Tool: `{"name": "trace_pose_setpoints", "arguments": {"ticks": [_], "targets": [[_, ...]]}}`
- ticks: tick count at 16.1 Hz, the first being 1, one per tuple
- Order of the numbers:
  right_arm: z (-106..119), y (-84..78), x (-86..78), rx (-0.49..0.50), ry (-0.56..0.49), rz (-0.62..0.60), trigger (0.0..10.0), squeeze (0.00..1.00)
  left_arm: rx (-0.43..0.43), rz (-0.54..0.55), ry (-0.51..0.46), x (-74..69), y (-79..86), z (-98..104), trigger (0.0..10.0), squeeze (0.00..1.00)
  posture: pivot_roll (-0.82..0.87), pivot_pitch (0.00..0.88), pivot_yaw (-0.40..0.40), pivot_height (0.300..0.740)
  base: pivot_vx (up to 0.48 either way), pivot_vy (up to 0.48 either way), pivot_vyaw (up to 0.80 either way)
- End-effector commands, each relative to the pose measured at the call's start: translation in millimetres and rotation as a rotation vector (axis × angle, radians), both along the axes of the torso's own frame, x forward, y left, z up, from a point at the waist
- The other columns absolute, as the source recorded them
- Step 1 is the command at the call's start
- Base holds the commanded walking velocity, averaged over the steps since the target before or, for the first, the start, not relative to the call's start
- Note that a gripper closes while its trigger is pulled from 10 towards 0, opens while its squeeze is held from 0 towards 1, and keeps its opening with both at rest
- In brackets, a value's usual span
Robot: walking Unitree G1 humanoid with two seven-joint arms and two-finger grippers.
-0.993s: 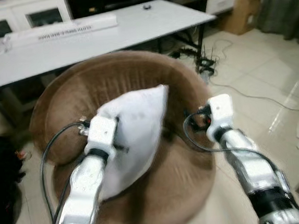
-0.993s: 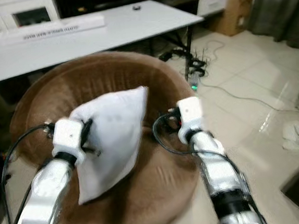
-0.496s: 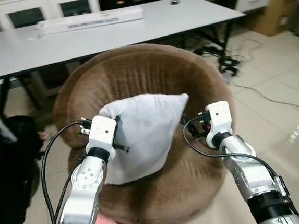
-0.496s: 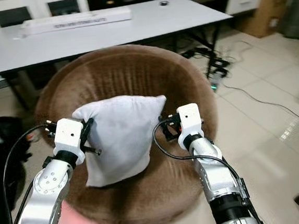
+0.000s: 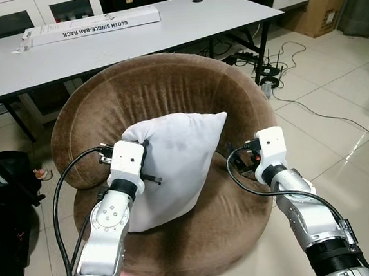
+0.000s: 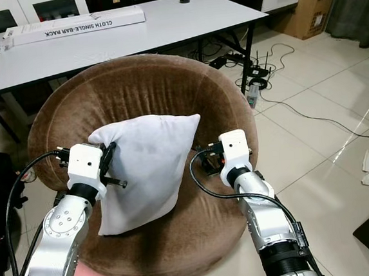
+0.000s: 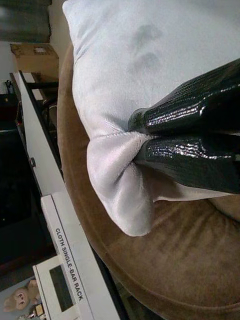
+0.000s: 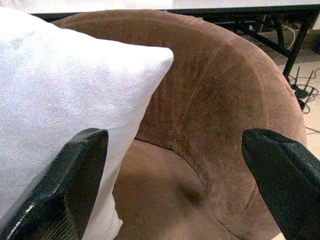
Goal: Move the pillow to the sofa from floor
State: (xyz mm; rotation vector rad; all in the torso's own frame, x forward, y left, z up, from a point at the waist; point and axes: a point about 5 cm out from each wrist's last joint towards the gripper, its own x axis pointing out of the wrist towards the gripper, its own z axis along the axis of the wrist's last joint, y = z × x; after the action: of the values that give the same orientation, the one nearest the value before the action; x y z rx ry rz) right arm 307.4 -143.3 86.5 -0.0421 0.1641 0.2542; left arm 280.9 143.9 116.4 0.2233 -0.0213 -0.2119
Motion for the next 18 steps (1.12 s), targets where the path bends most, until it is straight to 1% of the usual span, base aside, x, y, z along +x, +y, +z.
{"name": "trace_pose_setpoints", "arguments": {"ticks": [1, 2, 3, 4, 5, 6, 7, 8, 9, 10, 12, 13, 14, 15, 16, 17, 18], "targets": [[4, 0.6, 0.5, -0.011, -0.009, 0.001, 10.0, 0.00, 0.008, 0.006, -0.019, 5.1, 2.2, 6, 10.0, 0.00, 0.07, 0.000, 0.058, 0.740, 0.000, 0.000, 0.00], [4, 0.3, 0.1, -0.013, -0.009, 0.001, 10.0, 0.00, 0.010, -0.010, -0.019, 5.5, 1.4, 5, 10.0, 0.00, 0.07, 0.000, 0.058, 0.740, 0.000, 0.000, 0.00], [5, -0.4, 0.0, -0.030, -0.012, 0.012, 10.0, 0.00, 0.024, -0.059, -0.024, 6.2, -1.7, 6, 10.0, 0.00, 0.07, 0.000, 0.054, 0.740, 0.000, 0.000, 0.00], [8, 1.3, -1.0, -0.052, -0.033, 0.081, 10.0, 0.00, 0.025, -0.142, -0.015, 6.9, -7.6, 6, 10.0, 0.00, 0.07, 0.000, 0.054, 0.740, 0.000, 0.000, 0.00], [10, 2.3, -1.5, -0.058, -0.042, 0.109, 10.0, 0.00, 0.022, -0.166, -0.011, 7.1, -9.4, 6, 10.0, 0.00, 0.07, 0.000, 0.054, 0.740, 0.000, 0.000, 0.00], [20, 5.9, -3.2, -0.065, -0.081, 0.217, 10.0, 0.00, -0.017, -0.245, -0.029, 11.5, -16.3, 14, 10.0, 0.00, 0.07, 0.000, 0.044, 0.740, 0.000, 0.000, 0.00], [29, 8.4, -5.2, -0.087, -0.105, 0.317, 10.0, 0.00, -0.062, -0.332, -0.062, 18.8, -25.2, 27, 10.0, 0.00, 0.07, 0.000, 0.039, 0.740, 0.000, 0.000, 0.00], [35, 8.4, -7.1, -0.106, -0.114, 0.388, 10.0, 0.00, -0.106, -0.399, -0.096, 27.7, -34.7, 43, 10.0, 0.00, 0.07, 0.000, 0.034, 0.740, 0.000, 0.000, 0.00], [37, 7.6, -8.3, -0.116, -0.118, 0.417, 10.0, 0.00, -0.124, -0.412, -0.108, 32.5, -38.3, 50, 10.0, 0.00, 0.06, 0.000, 0.034, 0.740, 0.000, 0.000, 0.00], [42, 6.3, -12.5, -0.143, -0.121, 0.490, 10.0, 0.00, -0.147, -0.428, -0.123, 42.8, -43.8, 64, 10.0, 0.00, 0.06, 0.000, 0.035, 0.740, 0.000, 0.000, 0.00], [47, 3.9, -20.6, -0.172, -0.114, 0.581, 10.0, 0.00, -0.153, -0.428, -0.119, 53.3, -45.4, 73, 10.0, 0.00, 0.04, 0.000, 0.043, 0.740, 0.000, 0.000, 0.00], [49, 1.1, -26.0, -0.188, -0.099, 0.628, 10.0, 0.00, -0.160, -0.403, -0.093, 60.2, -43.6, 72, 10.0, 0.00, 0.02, 0.000, 0.049, 0.740, 0.000, 0.000, 0.00], [50, -3.8, -31.7, -0.207, -0.077, 0.664, 10.0, 0.00, -0.181, -0.373, -0.062, 66.2, -41.5, 69, 10.0, 0.00, 0.00, 0.000, 0.053, 0.740, 0.000, 0.000, 0.00], [50, -5.1, -32.9, -0.210, -0.071, 0.668, 10.0, 0.00, -0.189, -0.369, -0.050, 67.2, -41.3, 67, 10.0, 0.00, 0.00, 0.000, 0.053, 0.740, 0.000, 0.000, 0.00], [49, -7.4, -35.6, -0.220, -0.061, 0.679, 10.0, 0.00, -0.184, -0.343, -0.018, 70.2, -40.0, 60, 10.0, 0.00, 0.00, 0.000, 0.051, 0.740, 0.000, 0.000, 0.00], [48, -8.2, -40.0, -0.220, -0.043, 0.693, 10.0, 0.00, -0.138, -0.302, 0.022, 74.0, -37.8, 46, 10.0, 0.00, -0.01, 0.000, 0.046, 0.740, 0.000, 0.000, 0.00], [46, -7.8, -41.9, -0.221, -0.034, 0.700, 10.0, 0.00, -0.128, -0.282, 0.042, 75.9, -36.6, 39, 10.0, 0.00, -0.01, 0.000, 0.045, 0.740, 0.000, 0.000, 0.00]]}}
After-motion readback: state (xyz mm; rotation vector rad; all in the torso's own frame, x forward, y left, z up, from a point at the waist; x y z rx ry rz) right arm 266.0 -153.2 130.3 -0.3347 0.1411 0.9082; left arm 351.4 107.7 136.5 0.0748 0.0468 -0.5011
